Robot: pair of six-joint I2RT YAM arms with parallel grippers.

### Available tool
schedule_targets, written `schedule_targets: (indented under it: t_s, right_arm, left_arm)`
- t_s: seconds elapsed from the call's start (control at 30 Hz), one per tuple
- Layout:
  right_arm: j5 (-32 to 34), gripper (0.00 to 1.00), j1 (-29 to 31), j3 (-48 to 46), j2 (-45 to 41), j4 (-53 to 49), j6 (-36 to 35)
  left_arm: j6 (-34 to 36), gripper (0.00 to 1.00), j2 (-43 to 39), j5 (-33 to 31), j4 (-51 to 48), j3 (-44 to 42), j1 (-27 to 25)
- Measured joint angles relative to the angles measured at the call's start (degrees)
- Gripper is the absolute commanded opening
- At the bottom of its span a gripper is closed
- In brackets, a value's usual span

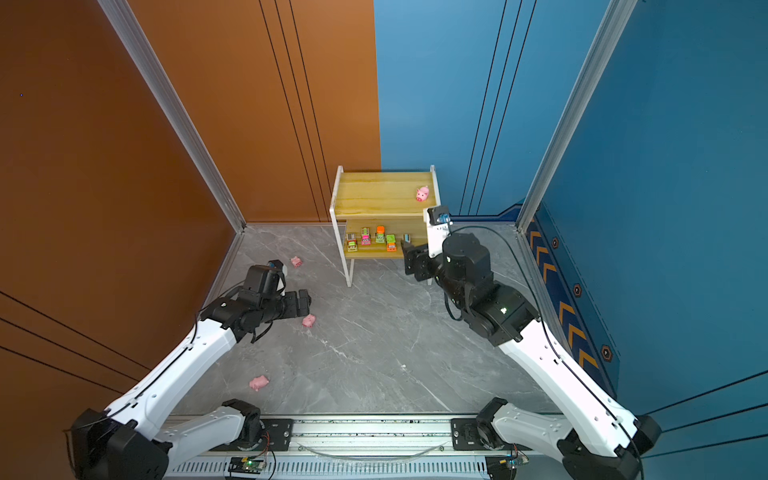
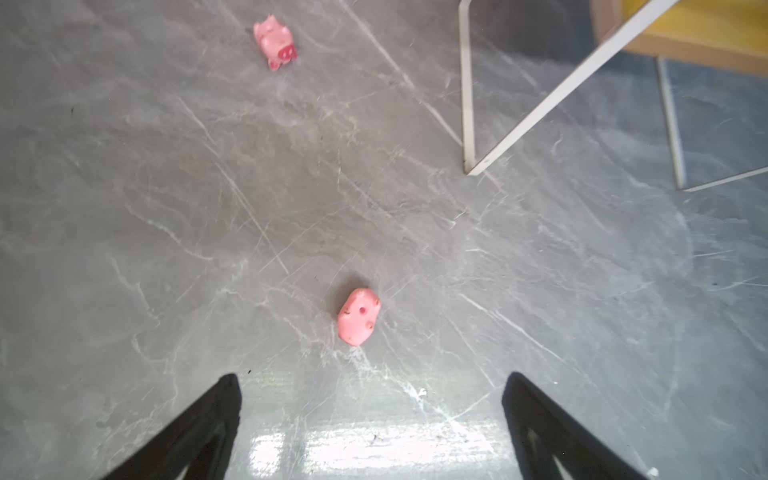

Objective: Place and organize the plastic toys onto the shelf

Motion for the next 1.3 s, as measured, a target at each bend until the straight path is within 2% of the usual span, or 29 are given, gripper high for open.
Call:
schedule_targets:
  t_s: [0.13, 0.3, 0.63, 0.9, 0.97, 1.13, 1.3]
  right_arm:
    - [-0.3, 0.84, 6.5, -15.8, -5.1, 3.8, 4.8]
    - [-0.3, 0.83, 10.4, -24.7, -7.8, 4.8, 9.4]
    - [-1.5, 0.82, 11.5, -28.2, -11.1, 7.9, 12.5]
    - [-2.9, 0.81, 11.5, -30.0, -11.1, 8.9, 13.5]
    - [-2.9, 0.81, 11.5, -30.8, -11.1, 8.9, 13.7]
    - [-2.7, 0.82, 11.4, -32.7, -12.5, 8.9, 14.2]
    - [-2.7, 0.81, 8.5, -33.8, -14.7, 8.7, 15.0]
  left_arm:
    - [-2.7, 0.98, 6.3, -0.9, -1.3, -1.0, 0.1]
    - [-4.4, 0.92, 13.4, -1.7, -0.5, -1.0, -1.0]
    - [-6.3, 0.72, 21.8, -4.7, 6.0, -1.7, -4.6]
    - [-4.1, 0.37, 26.1, -5.2, 14.0, -2.8, -5.0]
    - [-3.4, 0.31, 27.1, -5.4, 15.1, -2.8, -5.3]
    - [-3.5, 0.29, 26.9, -5.1, 16.4, -2.7, -7.9]
    - [-6.9, 0.29, 23.9, -3.7, 16.4, -2.8, -16.2]
